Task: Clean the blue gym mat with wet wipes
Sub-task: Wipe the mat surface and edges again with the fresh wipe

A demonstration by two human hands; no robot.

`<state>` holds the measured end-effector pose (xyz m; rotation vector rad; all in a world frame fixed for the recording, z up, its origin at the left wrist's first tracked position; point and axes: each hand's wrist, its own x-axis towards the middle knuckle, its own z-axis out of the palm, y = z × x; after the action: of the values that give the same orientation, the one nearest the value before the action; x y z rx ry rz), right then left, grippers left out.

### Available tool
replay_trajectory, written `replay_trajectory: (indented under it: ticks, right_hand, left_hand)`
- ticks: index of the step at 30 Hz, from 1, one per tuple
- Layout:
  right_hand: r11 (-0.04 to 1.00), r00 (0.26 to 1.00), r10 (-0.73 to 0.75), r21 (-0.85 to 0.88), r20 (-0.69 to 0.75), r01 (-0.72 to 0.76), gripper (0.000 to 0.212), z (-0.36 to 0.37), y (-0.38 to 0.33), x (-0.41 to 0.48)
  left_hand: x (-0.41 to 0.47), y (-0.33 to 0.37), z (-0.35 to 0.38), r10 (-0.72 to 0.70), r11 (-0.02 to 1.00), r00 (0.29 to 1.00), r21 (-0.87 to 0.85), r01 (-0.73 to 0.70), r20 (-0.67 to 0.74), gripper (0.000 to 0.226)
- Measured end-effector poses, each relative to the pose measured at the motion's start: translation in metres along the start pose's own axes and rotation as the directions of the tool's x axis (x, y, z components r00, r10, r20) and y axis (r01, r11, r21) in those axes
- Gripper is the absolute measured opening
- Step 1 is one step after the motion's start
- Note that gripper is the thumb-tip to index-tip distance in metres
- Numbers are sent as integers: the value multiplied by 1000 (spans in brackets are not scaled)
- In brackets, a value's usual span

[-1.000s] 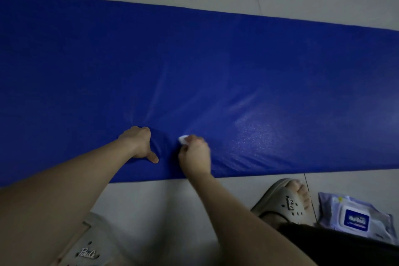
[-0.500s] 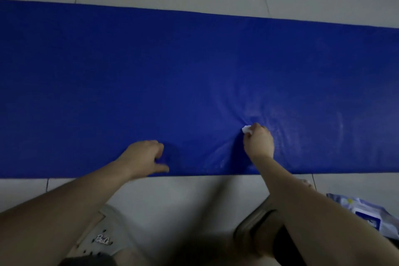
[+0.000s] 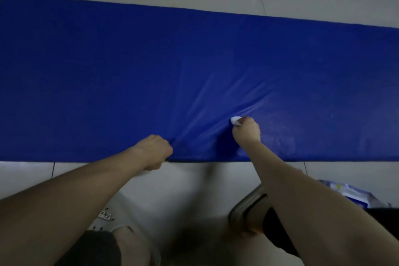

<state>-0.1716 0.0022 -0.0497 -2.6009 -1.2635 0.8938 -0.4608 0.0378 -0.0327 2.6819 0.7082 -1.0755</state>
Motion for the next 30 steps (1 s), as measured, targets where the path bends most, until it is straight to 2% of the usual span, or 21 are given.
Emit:
replay_trajectory:
  ticks: [1,3,7,10,13,15,17,19,25,28,30]
  right_hand:
    - [1000,1000,-8,2,15,8,26,2,3,-4]
    - [1000,999,11,16,42,-12,2,8,4,-5]
    - [986,992,34,158,118,-53,31,8,4,-4]
    - [960,981,83,249,174,-126,28,6,0,-3]
    - [990,976,76,105,204,-99,12,12,-1,-13]
    - [994,989,71,73,128,-81,18,21,3,-22]
    - [986,996,84,144,30,-87,24,23,10,-33]
    - [987,996,82,142,-28,-77,24,26,15,-43]
    - [995,999,42,-89,-25,-44,26,31,20,-47]
    - [993,998,2,-115,-64,-9,24,29,18,-35]
    - [998,985,50,-21,-166,-54,26,22,18,-24]
  left_hand:
    - [-3,2,0,0,1000,1000,-13,0,15,17]
    - [-6,2,-2,-7,1000,1000,-24,7,26,16]
    - [-14,14,-15,-52,999,996,-12,53,77,13]
    - [-16,29,-18,-53,996,995,-68,59,89,15]
    - [-19,50,-5,-30,992,995,-119,42,97,14]
    - [-21,60,4,-21,990,996,-136,33,84,13]
    - [-21,59,3,6,990,997,-143,4,72,12]
    - [-21,57,2,40,991,997,-133,-30,71,11]
    - [-15,47,9,104,985,991,-145,-91,84,16]
    - [-8,9,8,-70,957,997,-279,77,34,41]
    - [-3,-29,2,-263,891,964,-391,230,-32,51]
